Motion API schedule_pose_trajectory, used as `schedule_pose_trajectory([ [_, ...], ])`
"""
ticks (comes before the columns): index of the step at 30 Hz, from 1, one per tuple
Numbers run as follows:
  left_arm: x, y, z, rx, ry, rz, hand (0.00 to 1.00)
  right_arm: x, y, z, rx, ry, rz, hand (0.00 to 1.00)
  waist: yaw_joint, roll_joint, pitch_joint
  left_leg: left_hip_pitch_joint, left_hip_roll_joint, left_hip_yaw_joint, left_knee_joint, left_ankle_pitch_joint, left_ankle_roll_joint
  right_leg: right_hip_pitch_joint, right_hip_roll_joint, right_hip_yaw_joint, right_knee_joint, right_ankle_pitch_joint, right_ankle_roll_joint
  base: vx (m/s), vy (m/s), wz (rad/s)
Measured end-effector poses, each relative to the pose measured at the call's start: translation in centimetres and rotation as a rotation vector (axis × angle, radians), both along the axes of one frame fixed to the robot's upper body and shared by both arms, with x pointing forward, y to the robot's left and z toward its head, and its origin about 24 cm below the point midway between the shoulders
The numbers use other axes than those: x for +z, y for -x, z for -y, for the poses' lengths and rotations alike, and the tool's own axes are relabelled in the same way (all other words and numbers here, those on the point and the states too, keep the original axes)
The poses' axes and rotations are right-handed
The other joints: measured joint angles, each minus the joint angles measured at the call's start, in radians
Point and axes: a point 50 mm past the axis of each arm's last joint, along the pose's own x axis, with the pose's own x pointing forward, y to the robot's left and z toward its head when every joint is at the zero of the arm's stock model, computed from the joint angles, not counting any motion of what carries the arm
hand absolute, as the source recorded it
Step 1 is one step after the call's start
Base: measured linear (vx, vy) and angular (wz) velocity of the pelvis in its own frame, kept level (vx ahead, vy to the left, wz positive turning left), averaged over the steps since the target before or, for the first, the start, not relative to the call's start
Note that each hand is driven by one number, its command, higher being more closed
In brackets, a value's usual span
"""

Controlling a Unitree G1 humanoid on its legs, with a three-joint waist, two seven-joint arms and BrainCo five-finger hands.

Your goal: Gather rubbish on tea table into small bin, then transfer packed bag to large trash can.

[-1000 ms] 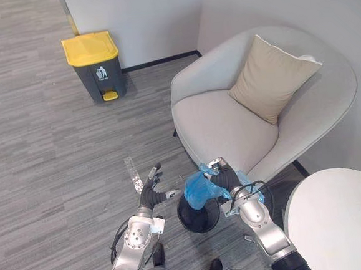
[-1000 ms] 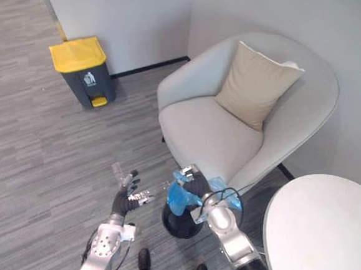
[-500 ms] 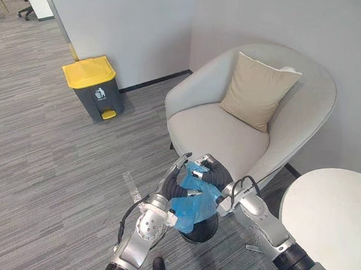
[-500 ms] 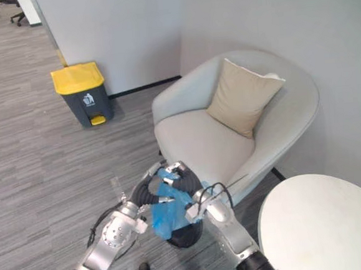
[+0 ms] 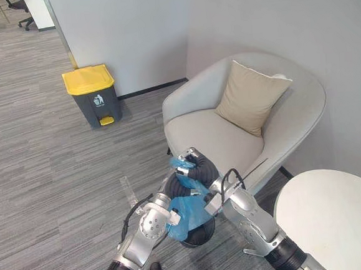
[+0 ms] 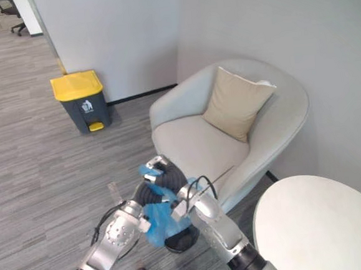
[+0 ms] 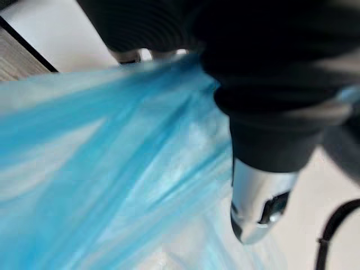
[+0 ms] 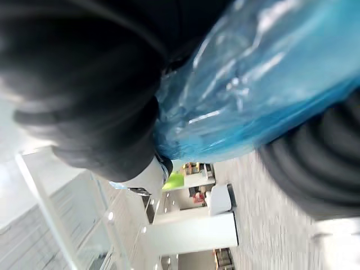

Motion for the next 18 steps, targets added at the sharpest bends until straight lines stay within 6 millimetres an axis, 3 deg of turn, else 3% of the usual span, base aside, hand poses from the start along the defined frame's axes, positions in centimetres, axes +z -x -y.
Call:
schedule_pose_trajectory([
  [9,-0.5,0.0,-0.3,0.023,-0.007,-0.018,0.00,1.7,0.5,-2.1,0.080,-0.024,0.054,1.00,0.011,0.000,0.000,0.013,0.000,0.004,0.000,0.001,0.001,0.000,-0.003,0.007,0.012,-0.006,0.008,-0.02,0.007,-0.02],
  [18,-1.8,0.6,-0.7,0.037,-0.021,-0.072,0.00,1.9,0.5,-2.3,0.071,-0.027,0.055,1.00,0.015,-0.006,-0.004,0.014,0.000,0.004,0.000,0.000,-0.001,0.000,-0.002,0.016,0.011,-0.005,0.010,0.00,0.000,0.00],
])
